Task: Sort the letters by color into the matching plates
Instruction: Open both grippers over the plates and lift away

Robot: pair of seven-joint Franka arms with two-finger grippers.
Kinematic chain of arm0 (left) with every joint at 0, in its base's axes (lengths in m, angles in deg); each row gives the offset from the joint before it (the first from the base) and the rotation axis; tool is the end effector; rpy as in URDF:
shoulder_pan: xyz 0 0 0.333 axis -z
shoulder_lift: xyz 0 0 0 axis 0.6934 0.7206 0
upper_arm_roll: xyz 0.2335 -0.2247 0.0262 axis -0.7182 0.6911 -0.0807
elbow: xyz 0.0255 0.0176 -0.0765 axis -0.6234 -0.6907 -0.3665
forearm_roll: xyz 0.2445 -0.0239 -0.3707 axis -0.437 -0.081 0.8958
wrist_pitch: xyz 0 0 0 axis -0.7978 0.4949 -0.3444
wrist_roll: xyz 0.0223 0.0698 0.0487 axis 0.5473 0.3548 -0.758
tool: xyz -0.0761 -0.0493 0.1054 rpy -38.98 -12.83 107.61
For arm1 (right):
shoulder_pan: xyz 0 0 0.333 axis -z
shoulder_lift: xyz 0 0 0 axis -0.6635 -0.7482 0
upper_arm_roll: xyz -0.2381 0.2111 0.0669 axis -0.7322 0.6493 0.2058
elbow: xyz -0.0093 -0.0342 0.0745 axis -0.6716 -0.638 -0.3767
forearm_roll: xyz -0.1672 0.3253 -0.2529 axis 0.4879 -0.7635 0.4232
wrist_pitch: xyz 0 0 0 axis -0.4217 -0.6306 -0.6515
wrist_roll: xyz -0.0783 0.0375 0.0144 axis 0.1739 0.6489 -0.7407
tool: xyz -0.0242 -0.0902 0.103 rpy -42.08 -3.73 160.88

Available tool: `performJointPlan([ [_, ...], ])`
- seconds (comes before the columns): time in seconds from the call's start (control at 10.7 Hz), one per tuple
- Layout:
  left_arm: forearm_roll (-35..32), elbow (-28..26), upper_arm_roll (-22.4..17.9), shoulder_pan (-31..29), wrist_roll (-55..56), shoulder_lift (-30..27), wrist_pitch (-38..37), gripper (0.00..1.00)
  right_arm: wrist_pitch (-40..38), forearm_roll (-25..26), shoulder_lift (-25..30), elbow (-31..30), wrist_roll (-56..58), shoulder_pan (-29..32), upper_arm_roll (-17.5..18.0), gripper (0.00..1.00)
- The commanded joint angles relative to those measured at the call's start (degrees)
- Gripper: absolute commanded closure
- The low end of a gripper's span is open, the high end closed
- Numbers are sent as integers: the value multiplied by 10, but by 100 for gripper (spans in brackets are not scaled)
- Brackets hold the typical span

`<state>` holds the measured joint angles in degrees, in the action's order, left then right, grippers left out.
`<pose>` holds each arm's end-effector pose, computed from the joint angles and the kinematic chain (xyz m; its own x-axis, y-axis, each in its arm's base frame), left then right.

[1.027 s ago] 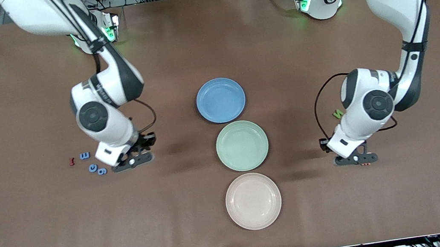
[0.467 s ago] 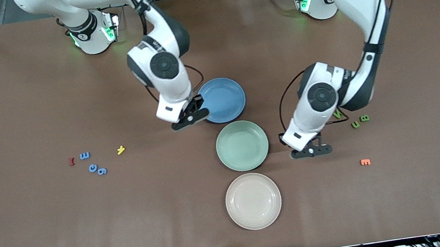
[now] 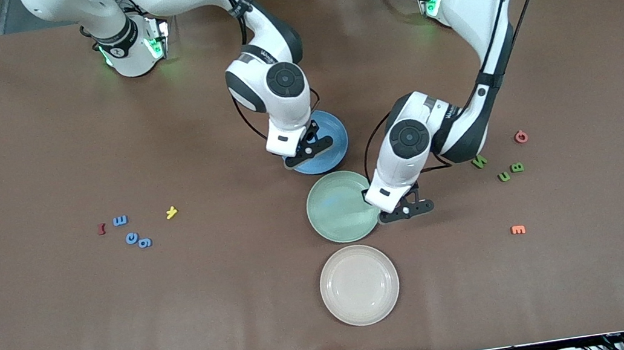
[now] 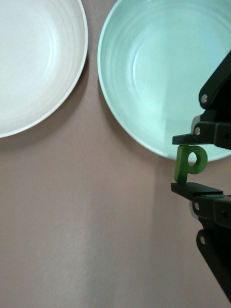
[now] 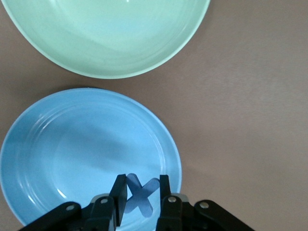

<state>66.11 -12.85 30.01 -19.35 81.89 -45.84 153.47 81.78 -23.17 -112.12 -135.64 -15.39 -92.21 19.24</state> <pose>0.6356 -0.3948 0.1726 0.9899 0.1333 0.0485 0.1315 -0.9905 0.0391 0.4834 0.5296 0.1969 0.9211 0.3844 -0.0625 0.3870 -0.9213 0.0381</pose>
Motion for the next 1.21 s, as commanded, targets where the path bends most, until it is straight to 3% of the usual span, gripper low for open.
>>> performJointPlan([
  [0.0, -7, 52, -5, 27, 79, 41, -2, 100, -2, 5, -26, 23, -8, -11, -3, 82],
  [0.09, -7, 64, -5, 34, 98, 51, 1, 100, -2, 5, -26, 23, -8, -11, -3, 78],
  [0.19, -6, 76, -4, 40, 126, 63, 10, 100, -7, -3, -26, 23, -14, -9, -3, 20],
  [0.28, -5, 87, -4, 46, 156, 74, 19, 100, -6, 3, -24, 23, -32, -5, -3, 0],
  [0.47, 17, 91, -3, 52, 177, 84, 42, 100, -8, 3, -24, 27, -33, -1, -3, 0],
  [0.65, 92, 91, -3, 52, 182, 86, 74, 100, -8, 5, -20, 27, -21, 11, -4, 0],
  [0.75, 135, 91, -3, 52, 191, 86, 80, 26, -8, 24, -15, 25, 6, 30, -2, 0],
  [0.84, 138, 90, -6, 49, 188, 85, 80, 0, -10, 28, 1, 20, 33, 48, -2, 0],
  [1.12, 133, 90, -10, 42, 187, 67, 78, 0, -36, 28, 37, 13, 123, 110, -1, 0],
])
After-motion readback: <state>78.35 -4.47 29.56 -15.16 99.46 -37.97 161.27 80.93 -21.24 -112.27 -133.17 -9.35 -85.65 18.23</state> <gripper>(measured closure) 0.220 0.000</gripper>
